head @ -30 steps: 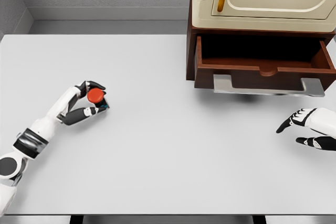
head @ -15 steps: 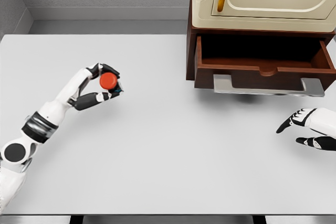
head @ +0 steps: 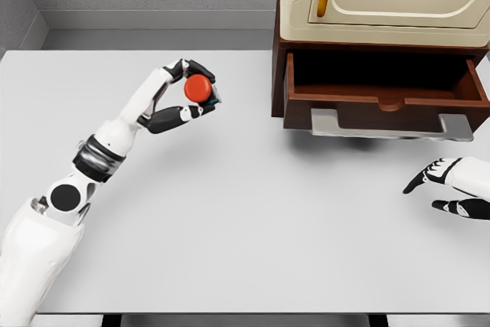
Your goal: Put the switch into the drawer with left arm, and close the drawer with right arm
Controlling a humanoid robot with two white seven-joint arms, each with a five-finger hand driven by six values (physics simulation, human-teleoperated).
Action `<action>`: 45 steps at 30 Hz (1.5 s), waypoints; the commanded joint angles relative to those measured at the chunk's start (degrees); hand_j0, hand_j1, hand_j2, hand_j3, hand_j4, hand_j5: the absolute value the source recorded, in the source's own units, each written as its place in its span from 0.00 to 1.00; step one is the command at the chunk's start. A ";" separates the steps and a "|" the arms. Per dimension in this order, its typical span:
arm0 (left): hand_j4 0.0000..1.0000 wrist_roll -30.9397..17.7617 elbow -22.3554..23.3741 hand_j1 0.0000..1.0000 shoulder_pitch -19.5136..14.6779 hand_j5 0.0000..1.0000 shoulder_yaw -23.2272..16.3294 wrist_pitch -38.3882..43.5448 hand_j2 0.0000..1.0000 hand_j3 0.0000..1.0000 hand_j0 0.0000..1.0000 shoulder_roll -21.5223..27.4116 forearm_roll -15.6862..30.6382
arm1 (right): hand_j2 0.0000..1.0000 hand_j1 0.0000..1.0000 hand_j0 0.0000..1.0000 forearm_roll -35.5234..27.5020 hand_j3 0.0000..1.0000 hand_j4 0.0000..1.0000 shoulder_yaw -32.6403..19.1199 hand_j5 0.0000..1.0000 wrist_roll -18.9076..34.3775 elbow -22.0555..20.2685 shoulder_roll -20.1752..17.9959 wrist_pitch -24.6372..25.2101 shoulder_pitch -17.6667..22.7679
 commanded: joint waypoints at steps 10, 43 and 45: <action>0.39 -0.16 -0.30 0.39 -4.04 0.39 -2.02 0.14 0.39 0.39 0.39 -4.50 -1.26 | 0.65 0.65 0.65 -0.42 0.65 0.65 0.00 0.65 -0.02 0.04 -0.09 0.11 0.00; 0.37 -0.16 5.06 0.37 -18.46 0.37 -7.03 5.85 0.37 0.37 0.37 -19.01 -28.86 | 0.65 0.65 0.65 -0.42 0.65 0.65 0.00 0.65 -0.02 0.13 -0.17 0.11 0.00; 0.37 -0.16 6.47 0.37 -19.07 0.37 -7.03 5.76 0.37 0.37 0.37 -19.18 -30.18 | 0.65 0.65 0.65 -0.42 0.65 0.65 0.00 0.65 -0.02 0.13 -0.17 0.11 0.00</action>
